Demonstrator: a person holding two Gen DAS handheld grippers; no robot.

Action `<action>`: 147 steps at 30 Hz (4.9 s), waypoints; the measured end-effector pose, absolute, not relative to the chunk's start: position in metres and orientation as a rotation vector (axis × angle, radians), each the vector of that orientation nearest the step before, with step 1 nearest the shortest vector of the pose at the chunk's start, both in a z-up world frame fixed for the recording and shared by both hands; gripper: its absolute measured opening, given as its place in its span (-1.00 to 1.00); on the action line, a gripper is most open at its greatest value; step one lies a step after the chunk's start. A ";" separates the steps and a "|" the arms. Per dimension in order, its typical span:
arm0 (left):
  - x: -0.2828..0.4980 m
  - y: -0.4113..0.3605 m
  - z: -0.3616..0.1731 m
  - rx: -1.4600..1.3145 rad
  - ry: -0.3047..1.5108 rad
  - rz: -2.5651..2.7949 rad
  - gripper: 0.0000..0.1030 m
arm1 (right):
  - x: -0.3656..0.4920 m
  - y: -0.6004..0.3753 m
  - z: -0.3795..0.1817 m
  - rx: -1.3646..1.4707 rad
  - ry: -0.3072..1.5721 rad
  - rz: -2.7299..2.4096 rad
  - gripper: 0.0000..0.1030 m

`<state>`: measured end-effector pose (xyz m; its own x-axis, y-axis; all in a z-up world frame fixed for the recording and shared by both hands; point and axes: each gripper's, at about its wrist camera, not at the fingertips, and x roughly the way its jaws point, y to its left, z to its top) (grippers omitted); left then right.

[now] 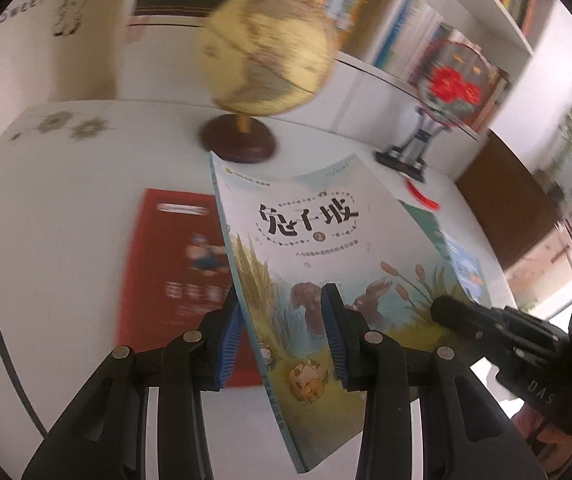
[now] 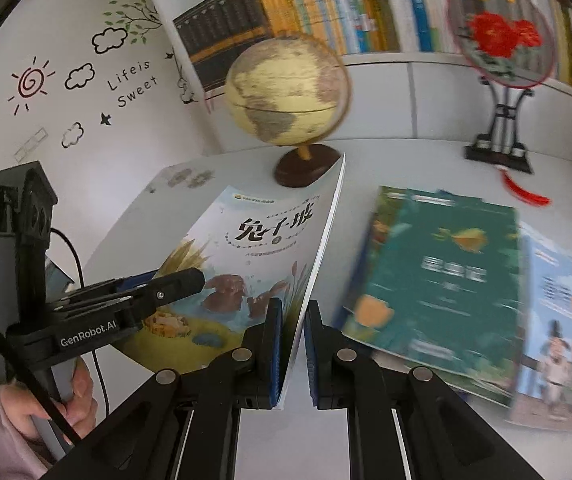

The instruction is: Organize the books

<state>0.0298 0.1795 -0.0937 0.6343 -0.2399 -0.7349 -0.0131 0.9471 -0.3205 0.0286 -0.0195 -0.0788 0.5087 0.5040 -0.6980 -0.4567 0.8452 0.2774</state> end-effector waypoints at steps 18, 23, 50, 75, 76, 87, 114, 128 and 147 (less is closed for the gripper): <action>0.055 0.233 -0.134 -0.317 0.940 -0.051 -0.33 | 0.056 0.065 -0.119 0.029 0.910 0.554 -0.80; 0.059 0.238 -0.142 -0.319 0.959 -0.049 -0.33 | 0.063 0.068 -0.131 0.066 0.936 0.511 -0.80; 0.075 0.251 -0.164 -0.301 1.073 0.137 -0.15 | 0.076 0.061 -0.183 0.191 1.201 0.426 -0.49; 0.100 0.166 -0.132 -0.372 1.073 -0.081 -0.14 | 0.068 -0.058 -0.125 0.293 1.018 0.371 -0.40; 0.102 0.159 -0.131 -0.378 1.072 -0.098 -0.14 | 0.068 -0.065 -0.124 0.299 1.014 0.362 -0.40; 0.124 0.080 -0.143 -0.395 1.127 -0.269 -0.07 | 0.077 -0.149 -0.133 0.357 0.991 0.172 0.07; 0.101 0.024 -0.146 -0.272 1.144 -0.321 0.14 | 0.076 -0.187 -0.154 0.386 1.045 0.183 -0.74; 0.052 0.054 -0.189 -0.339 1.276 -0.330 0.19 | 0.013 -0.199 -0.184 0.443 1.229 0.261 -0.55; 0.045 0.030 -0.167 -0.148 1.217 -0.440 -0.19 | 0.022 -0.167 -0.169 0.284 1.148 0.390 -0.51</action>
